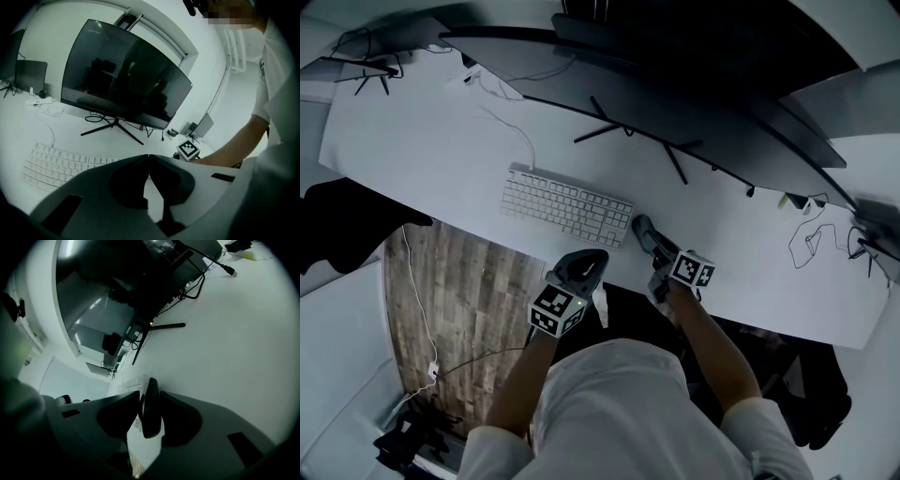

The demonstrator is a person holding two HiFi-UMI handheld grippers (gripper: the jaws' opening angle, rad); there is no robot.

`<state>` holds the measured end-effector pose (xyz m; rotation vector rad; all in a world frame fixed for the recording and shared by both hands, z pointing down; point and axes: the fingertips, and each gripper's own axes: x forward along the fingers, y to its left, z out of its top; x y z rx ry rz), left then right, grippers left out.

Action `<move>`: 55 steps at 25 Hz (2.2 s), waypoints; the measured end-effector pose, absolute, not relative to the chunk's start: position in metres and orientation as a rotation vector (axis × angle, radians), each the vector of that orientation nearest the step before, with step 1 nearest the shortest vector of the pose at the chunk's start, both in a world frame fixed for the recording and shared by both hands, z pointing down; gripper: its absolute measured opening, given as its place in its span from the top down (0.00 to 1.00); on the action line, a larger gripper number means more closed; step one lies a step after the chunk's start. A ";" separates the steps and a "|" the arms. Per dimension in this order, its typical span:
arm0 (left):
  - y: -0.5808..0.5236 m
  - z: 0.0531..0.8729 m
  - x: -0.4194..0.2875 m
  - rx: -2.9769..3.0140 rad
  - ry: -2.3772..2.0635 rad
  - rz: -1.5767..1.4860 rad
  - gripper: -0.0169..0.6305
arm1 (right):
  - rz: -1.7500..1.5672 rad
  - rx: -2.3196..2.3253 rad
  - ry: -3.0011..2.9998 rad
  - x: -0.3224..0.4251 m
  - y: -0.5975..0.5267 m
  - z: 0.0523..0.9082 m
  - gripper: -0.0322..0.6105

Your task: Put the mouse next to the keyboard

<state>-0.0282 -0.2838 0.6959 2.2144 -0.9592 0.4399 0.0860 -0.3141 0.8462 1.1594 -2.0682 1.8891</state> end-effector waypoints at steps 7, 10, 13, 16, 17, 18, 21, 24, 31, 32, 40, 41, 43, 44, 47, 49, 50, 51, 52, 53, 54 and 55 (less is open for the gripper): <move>-0.282 0.703 -0.035 2.207 -0.912 0.450 0.95 | 1.873 1.243 -2.045 0.078 -0.315 0.851 0.72; -0.284 0.704 -0.037 2.208 -0.896 0.449 0.95 | 1.822 1.263 -2.020 0.077 -0.310 0.857 0.72; -0.285 0.705 -0.040 2.210 -0.885 0.445 0.95 | 1.772 1.246 -2.001 0.074 -0.303 0.861 0.67; -0.284 0.706 -0.042 2.212 -0.876 0.444 0.95 | 1.717 1.227 -1.995 0.072 -0.298 0.863 0.58; -0.284 0.706 -0.043 2.212 -0.873 0.444 0.95 | 1.692 1.234 -1.994 0.072 -0.298 0.863 0.57; -0.283 0.706 -0.044 2.213 -0.870 0.444 0.95 | 1.664 1.246 -1.993 0.073 -0.298 0.862 0.56; -0.282 0.707 -0.047 2.214 -0.860 0.442 0.95 | 1.587 1.279 -1.982 0.076 -0.300 0.861 0.53; -0.281 0.708 -0.049 2.217 -0.849 0.441 0.95 | 1.523 1.303 -1.962 0.079 -0.300 0.862 0.52; -0.278 0.707 -0.053 2.227 -0.830 0.434 0.95 | 1.415 1.353 -1.930 0.093 -0.297 0.866 0.51; -0.278 0.707 -0.054 2.229 -0.827 0.435 0.95 | 1.393 1.356 -1.931 0.095 -0.297 0.865 0.51; -0.279 0.704 -0.054 2.258 -0.806 0.432 0.95 | 1.329 1.384 -1.950 0.104 -0.302 0.853 0.51; -0.279 0.703 -0.053 2.263 -0.804 0.431 0.95 | 1.322 1.393 -1.950 0.106 -0.303 0.851 0.51; -0.280 0.700 -0.051 2.275 -0.800 0.428 0.95 | 1.309 1.410 -1.953 0.110 -0.305 0.845 0.51; -0.280 0.698 -0.051 2.282 -0.799 0.426 0.95 | 1.303 1.416 -1.955 0.111 -0.306 0.841 0.51; -0.282 0.692 -0.050 2.299 -0.797 0.421 0.95 | 1.289 1.431 -1.966 0.116 -0.308 0.829 0.51; -0.283 0.690 -0.050 2.309 -0.798 0.420 0.95 | 1.273 1.444 -1.976 0.119 -0.311 0.820 0.52; -0.283 0.689 -0.051 2.313 -0.799 0.422 0.95 | 1.265 1.449 -1.983 0.121 -0.312 0.816 0.53; -0.283 0.688 -0.051 2.316 -0.800 0.424 0.95 | 1.254 1.453 -1.991 0.123 -0.313 0.811 0.56; -0.283 0.688 -0.052 2.320 -0.800 0.426 0.95 | 1.243 1.456 -2.000 0.124 -0.313 0.807 0.59; -0.283 0.687 -0.053 2.325 -0.800 0.429 0.95 | 1.233 1.456 -2.009 0.125 -0.313 0.802 0.62; -0.283 0.686 -0.054 2.330 -0.800 0.432 0.95 | 1.224 1.453 -2.019 0.125 -0.313 0.798 0.63; -0.282 0.685 -0.054 2.335 -0.800 0.434 0.95 | 1.218 1.449 -2.027 0.125 -0.312 0.794 0.64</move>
